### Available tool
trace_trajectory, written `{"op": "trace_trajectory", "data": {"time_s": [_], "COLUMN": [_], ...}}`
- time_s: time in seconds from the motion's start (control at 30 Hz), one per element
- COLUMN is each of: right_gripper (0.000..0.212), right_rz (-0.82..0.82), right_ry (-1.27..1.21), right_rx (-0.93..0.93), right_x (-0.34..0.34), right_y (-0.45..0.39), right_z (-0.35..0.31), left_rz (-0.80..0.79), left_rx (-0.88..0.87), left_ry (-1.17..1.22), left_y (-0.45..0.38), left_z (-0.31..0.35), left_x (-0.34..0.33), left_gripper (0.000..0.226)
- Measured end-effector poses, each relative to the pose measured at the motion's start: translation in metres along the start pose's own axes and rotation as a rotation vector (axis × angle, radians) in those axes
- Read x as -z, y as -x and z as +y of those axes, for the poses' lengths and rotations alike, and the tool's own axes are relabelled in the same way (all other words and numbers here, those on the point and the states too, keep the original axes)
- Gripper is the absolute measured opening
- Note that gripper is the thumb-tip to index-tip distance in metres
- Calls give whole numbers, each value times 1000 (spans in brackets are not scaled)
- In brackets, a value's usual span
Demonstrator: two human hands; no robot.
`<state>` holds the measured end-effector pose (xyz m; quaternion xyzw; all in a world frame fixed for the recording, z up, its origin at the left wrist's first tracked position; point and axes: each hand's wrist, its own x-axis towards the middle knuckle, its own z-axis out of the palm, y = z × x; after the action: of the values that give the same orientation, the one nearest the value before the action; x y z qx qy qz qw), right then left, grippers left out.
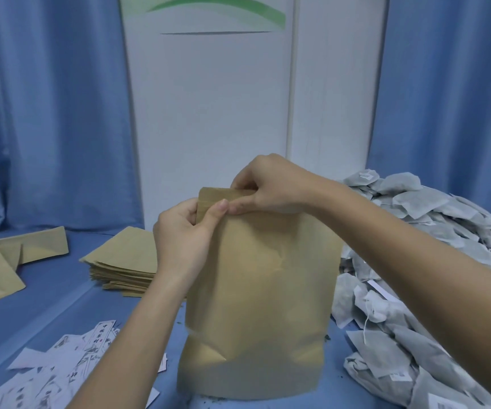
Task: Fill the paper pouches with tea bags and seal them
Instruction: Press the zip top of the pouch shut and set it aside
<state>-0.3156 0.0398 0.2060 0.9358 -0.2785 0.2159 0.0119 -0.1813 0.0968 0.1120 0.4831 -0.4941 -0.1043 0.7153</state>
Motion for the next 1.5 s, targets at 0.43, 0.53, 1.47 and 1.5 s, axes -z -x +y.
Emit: {"op": "trace_trajectory", "data": {"time_s": [0.43,0.53,1.47,1.5], "right_gripper": [29,34,42,41], "right_rz": [-1,17,93,134], "right_ry": [55,69,98,119], "right_rx": [49,74,91,108], "right_x": [8,8,-25,-33], "right_y": [5,8,13,6], "right_z": [30,33,41,30], "left_rz": [109,111,153,144], "left_rx": [-62,-67,2,-2], "left_ry": [9,21,97,106], "left_y": [-6,-10,-5,-4], "left_z": [-5,-5,-28,-26], "left_x": [11,12,26,26], "left_gripper": [19,19,15,15]}}
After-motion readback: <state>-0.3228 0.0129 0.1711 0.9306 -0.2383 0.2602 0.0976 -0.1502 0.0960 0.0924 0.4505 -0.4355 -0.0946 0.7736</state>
